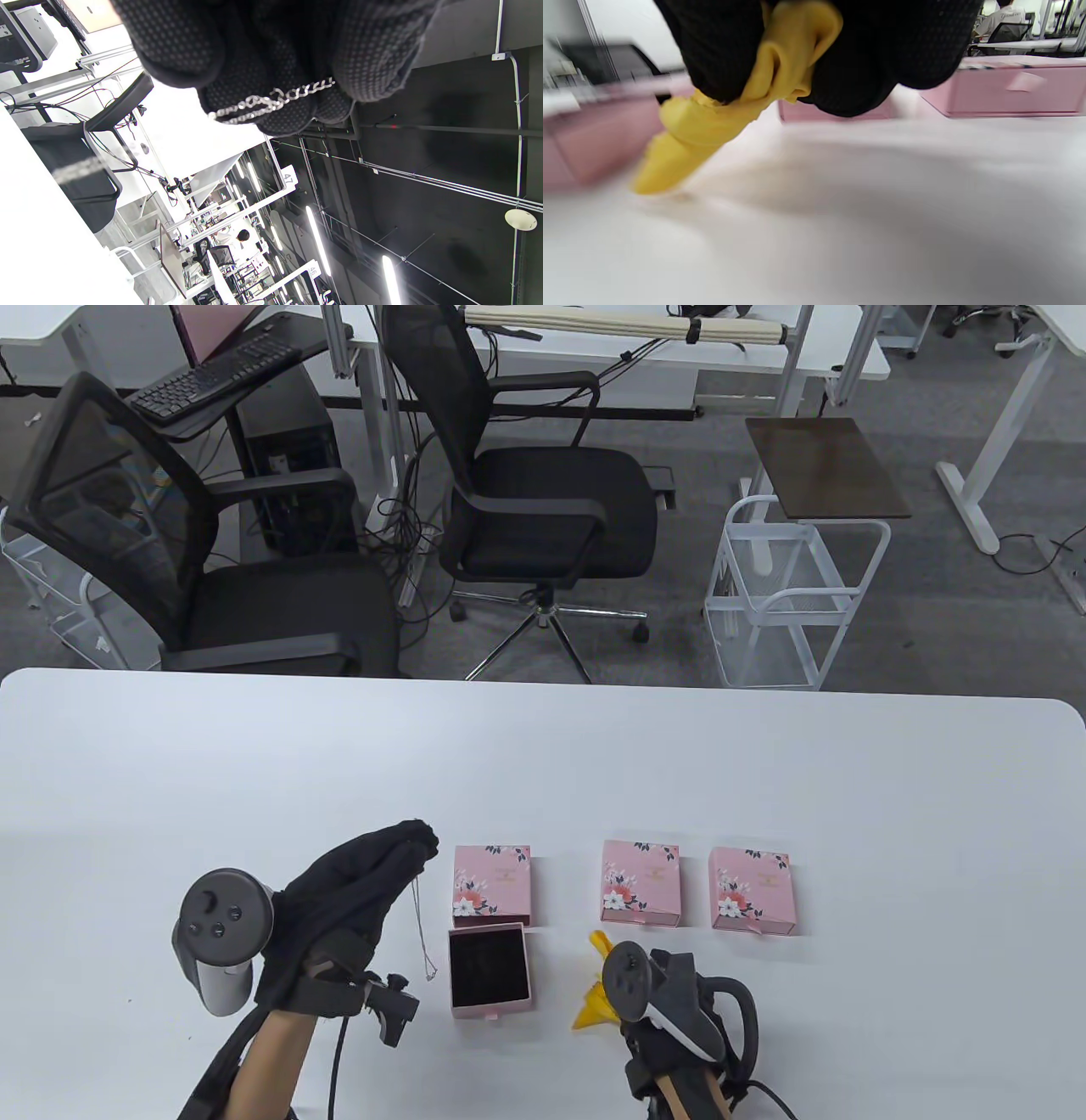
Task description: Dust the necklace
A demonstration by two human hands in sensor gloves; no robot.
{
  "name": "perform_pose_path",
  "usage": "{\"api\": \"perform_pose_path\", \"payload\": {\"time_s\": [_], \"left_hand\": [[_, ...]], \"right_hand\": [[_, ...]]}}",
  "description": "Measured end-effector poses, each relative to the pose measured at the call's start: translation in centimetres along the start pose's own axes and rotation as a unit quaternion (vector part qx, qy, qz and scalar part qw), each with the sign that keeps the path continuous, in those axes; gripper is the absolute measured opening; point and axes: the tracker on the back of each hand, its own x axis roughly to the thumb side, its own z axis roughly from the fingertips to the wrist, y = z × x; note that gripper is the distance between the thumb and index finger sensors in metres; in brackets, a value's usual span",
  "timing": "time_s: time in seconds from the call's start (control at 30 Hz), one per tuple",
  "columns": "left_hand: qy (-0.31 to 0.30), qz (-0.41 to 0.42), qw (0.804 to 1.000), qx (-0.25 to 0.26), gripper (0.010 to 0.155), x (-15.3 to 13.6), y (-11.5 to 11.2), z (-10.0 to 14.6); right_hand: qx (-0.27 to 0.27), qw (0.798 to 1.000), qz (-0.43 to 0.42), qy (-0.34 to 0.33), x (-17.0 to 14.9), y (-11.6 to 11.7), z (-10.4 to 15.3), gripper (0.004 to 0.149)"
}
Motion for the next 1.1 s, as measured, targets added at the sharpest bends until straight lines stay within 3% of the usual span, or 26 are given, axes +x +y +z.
{"api": "perform_pose_path", "payload": {"time_s": [0.1, 0.2, 0.37, 0.5, 0.6, 0.7, 0.9, 1.1], "left_hand": [[0.002, 0.007, 1.0, -0.006, 0.037, 0.0, -0.1, 0.0], [0.004, 0.009, 1.0, -0.01, 0.037, 0.0, -0.3, -0.1], [0.008, 0.001, 1.0, -0.015, 0.037, -0.1, -0.7, -0.2], [0.021, -0.022, 0.999, -0.024, 0.037, -0.2, -1.0, -0.2], [0.024, -0.011, 0.999, -0.025, 0.037, -0.3, -1.3, -0.2], [0.027, -0.005, 1.0, -0.011, 0.037, -0.3, -1.2, -0.1], [0.035, 0.035, 0.999, -0.007, 0.038, -0.4, -1.2, 0.0], [0.034, 0.052, 0.998, -0.014, 0.039, -0.2, -1.5, 0.2]], "right_hand": [[-0.051, 0.992, -0.111, -0.028, 1.4, -2.2, 0.2, 0.053], [-0.107, 0.959, -0.249, -0.078, 3.5, -4.4, 0.3, 0.053], [-0.128, 0.871, -0.45, -0.148, 7.1, -6.5, -0.2, 0.054], [-0.117, 0.834, -0.505, -0.188, 9.7, -6.9, -0.7, 0.055], [-0.13, 0.849, -0.474, -0.196, 11.0, -6.9, -0.8, 0.057], [-0.197, 0.865, -0.417, -0.2, 11.9, -7.1, -0.4, 0.058], [-0.207, 0.88, -0.359, -0.231, 12.8, -7.6, 0.2, 0.068], [-0.226, 0.89, -0.328, -0.221, 13.6, -7.6, 0.8, 0.073]]}}
